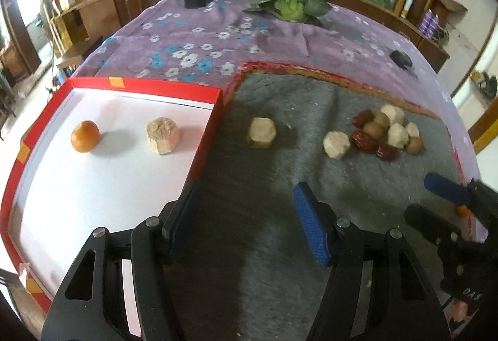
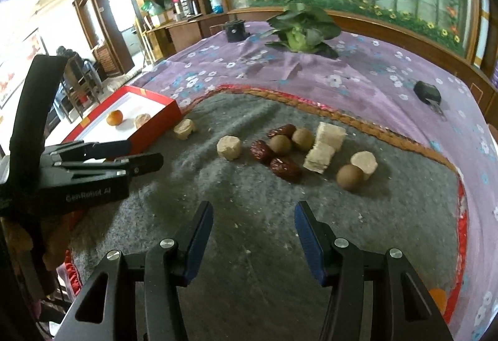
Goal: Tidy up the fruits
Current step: 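Move both open grippers back over the snacks on the mat, then grasp a pale cake with each gripper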
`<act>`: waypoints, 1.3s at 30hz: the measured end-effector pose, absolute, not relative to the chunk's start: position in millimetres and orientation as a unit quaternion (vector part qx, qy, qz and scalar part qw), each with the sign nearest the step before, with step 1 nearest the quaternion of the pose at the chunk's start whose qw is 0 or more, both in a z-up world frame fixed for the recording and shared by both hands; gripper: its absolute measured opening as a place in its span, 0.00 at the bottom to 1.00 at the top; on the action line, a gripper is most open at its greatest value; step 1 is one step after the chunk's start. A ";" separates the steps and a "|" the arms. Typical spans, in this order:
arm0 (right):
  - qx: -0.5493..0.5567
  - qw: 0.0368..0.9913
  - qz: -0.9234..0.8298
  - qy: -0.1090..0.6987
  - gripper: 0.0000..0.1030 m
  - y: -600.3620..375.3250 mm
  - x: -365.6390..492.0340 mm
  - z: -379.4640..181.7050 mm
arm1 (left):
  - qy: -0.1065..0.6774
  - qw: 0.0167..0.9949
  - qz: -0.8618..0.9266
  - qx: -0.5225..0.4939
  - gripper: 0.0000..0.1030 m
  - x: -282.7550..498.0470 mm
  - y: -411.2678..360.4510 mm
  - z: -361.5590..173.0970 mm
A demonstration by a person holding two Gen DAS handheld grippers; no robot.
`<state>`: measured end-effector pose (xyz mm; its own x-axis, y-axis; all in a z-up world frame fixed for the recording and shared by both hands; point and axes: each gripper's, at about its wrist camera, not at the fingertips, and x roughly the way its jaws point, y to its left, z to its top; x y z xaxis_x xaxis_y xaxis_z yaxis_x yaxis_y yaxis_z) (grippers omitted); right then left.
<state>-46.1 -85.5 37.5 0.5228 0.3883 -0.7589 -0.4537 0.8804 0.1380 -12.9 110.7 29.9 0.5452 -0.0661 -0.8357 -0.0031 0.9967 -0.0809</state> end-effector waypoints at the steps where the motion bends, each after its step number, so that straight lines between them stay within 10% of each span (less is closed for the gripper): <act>1: -0.039 0.871 0.243 0.425 0.51 -85.2 -45.2 37.1 | 0.478 0.877 -0.020 -0.040 0.61 -11.2 112.2 29.9; 16: -0.020 0.864 0.239 0.442 0.51 -92.1 -33.6 28.2 | 0.470 0.882 -0.042 0.012 0.59 31.2 86.8 25.3; 19: -0.010 0.863 0.244 0.443 0.51 -92.3 -29.4 26.3 | 0.490 0.871 -0.049 0.009 0.22 39.8 88.3 16.1; 39: -0.035 0.855 0.259 0.447 0.41 -25.0 27.9 10.6 | 0.463 0.886 -0.023 -0.007 0.22 13.4 107.3 42.0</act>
<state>27.9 -25.0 10.6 0.4660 0.4121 -0.7829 -0.4747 0.8632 0.1718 13.4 107.3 42.0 0.5694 -0.0482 -0.8206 0.0344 0.9988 -0.0348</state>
